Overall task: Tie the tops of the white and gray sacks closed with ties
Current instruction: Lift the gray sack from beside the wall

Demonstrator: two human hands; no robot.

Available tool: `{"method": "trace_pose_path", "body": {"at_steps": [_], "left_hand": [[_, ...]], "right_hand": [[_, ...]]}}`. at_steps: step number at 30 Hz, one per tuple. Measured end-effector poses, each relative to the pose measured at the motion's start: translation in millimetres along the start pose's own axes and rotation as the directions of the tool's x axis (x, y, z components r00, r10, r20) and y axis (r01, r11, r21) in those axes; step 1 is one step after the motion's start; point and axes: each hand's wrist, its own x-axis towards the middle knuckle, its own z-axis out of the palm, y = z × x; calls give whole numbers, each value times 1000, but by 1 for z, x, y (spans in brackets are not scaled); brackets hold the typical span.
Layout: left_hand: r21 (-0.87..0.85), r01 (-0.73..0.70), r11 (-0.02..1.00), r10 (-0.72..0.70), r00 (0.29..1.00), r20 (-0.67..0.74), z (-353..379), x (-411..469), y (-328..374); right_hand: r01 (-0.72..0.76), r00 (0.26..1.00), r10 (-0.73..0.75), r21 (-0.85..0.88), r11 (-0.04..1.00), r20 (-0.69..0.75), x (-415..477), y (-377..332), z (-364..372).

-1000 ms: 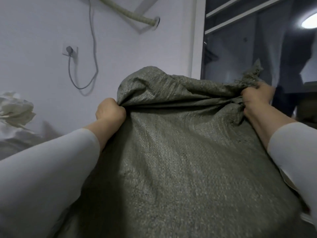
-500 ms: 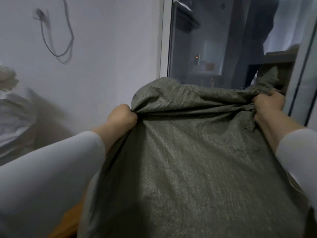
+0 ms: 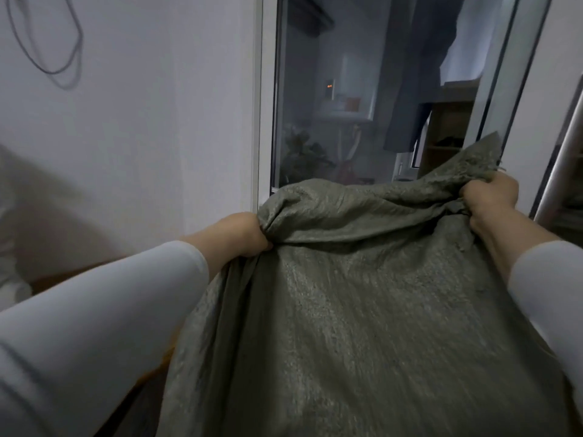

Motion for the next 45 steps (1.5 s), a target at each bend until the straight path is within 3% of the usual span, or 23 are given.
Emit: {"method": "trace_pose_path", "body": {"at_steps": [4, 9, 17, 24, 29, 36, 39, 41, 45], "left_hand": [[74, -8, 997, -1, 993, 115, 31, -2, -2], [83, 96, 992, -115, 952, 284, 93, 0, -31], [28, 282, 959, -256, 821, 510, 208, -35, -108], [-10, 498, 867, -396, 701, 593, 306, -76, -206], [6, 615, 788, -485, 615, 622, 348, -92, -282], [66, 674, 736, -537, 521, 664, 373, -100, -367], [65, 689, 722, -532, 492, 689, 378, -102, -390], [73, 704, 707, -523, 450, 724, 380, -101, -397], [5, 771, 636, -447, 364, 817, 388, -92, -397]], "right_hand": [[-30, 999, 32, -68, 997, 27, -7, 27, 7], [-52, 990, 80, -220, 974, 119, -20, 87, 35], [-204, 904, 335, -421, 884, 265, -84, 208, 101], [-227, 799, 481, -560, 797, 360, -173, 290, 169], [-235, 721, 533, -568, 789, 442, -233, 322, 241], [-154, 642, 498, -538, 829, 583, -307, 334, 339], [-146, 573, 512, -535, 832, 640, -328, 341, 370], [-61, 508, 519, -573, 818, 687, -338, 353, 380], [272, 184, 569, -598, 754, 801, -363, 383, 377]]}}
